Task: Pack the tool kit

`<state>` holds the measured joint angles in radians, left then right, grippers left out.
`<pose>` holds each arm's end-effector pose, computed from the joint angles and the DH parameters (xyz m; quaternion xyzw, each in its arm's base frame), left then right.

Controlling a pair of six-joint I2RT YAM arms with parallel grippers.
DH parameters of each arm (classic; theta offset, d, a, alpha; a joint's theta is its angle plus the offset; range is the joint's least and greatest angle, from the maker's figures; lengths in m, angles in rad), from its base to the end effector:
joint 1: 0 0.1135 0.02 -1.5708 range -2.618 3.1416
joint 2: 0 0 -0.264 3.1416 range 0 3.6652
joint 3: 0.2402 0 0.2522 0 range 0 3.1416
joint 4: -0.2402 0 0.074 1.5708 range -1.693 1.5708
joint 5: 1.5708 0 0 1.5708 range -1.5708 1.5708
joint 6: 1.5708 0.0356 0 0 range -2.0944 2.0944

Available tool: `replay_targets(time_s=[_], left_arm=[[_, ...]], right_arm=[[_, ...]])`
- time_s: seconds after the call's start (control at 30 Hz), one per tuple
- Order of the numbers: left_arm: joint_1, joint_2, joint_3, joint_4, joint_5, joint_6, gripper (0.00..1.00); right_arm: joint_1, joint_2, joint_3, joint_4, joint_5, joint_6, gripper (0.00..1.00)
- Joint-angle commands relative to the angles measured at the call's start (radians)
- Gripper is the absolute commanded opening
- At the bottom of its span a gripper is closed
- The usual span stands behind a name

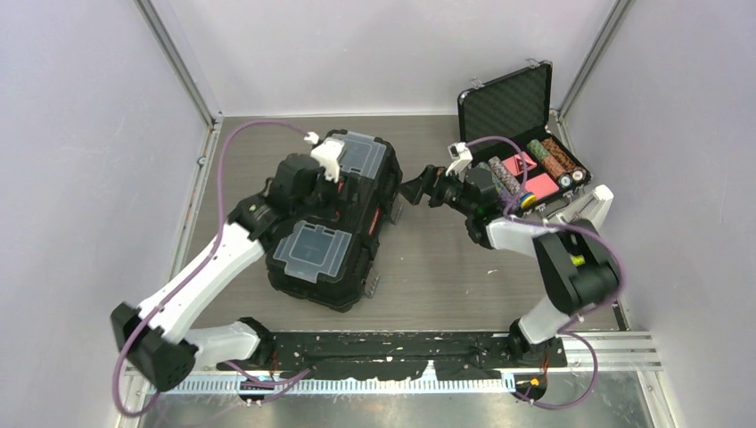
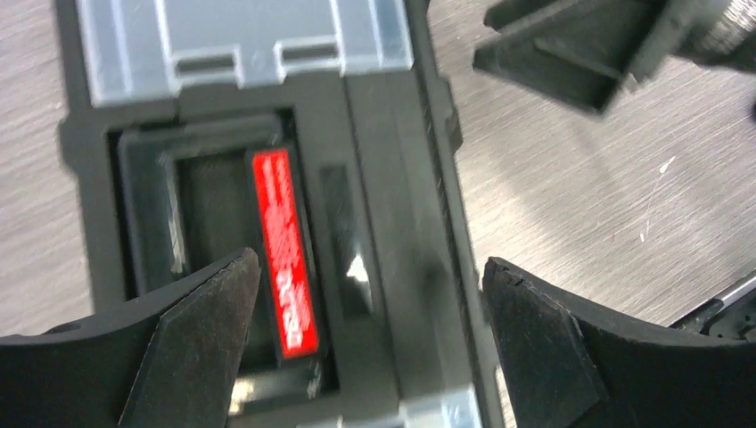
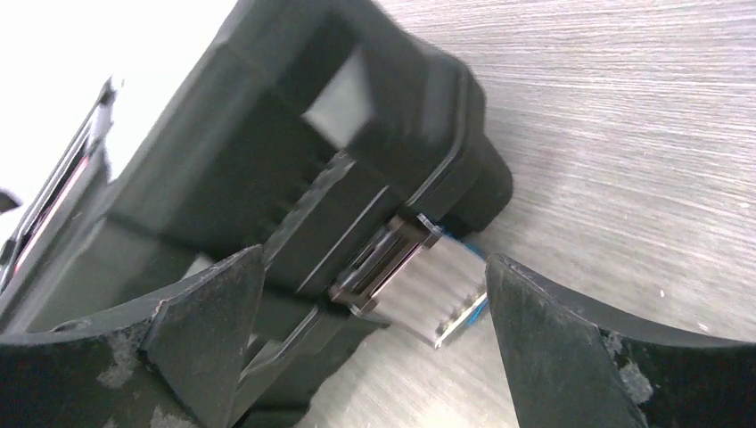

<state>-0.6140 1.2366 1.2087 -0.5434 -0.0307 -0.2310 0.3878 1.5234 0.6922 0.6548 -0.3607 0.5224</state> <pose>0.2230 -0.1559 0.3568 0.1598 0.8630 -0.1842 0.4425 0.2939 0.1336 0.2178 -0.0642 0.7602 0.4012 0.5069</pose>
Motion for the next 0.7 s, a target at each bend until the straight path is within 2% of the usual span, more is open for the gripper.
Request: replay_targets(time_s=[0.0,0.27,0.47,0.67], left_arm=[[-0.002,-0.195,-0.098,-0.023,-0.084,-0.046,0.96],[-0.002,-0.441,-0.278,-0.136,-0.208,-0.158,0.96],[0.016,-0.497,-0.375,-0.210,-0.304,-0.244,0.98],[0.146,-0.443,-0.471,-0.113,-0.223,-0.256,0.98]], right_arm=[[-0.054,0.187,0.076,0.384,-0.140,0.174,0.98],[-0.070,0.437,0.193,0.604,-0.306,0.248,0.95],[-0.070,0.597,0.205,0.815,-0.413,0.395,0.95],[-0.066,0.650,0.185,0.919,-0.460,0.471,0.96]])
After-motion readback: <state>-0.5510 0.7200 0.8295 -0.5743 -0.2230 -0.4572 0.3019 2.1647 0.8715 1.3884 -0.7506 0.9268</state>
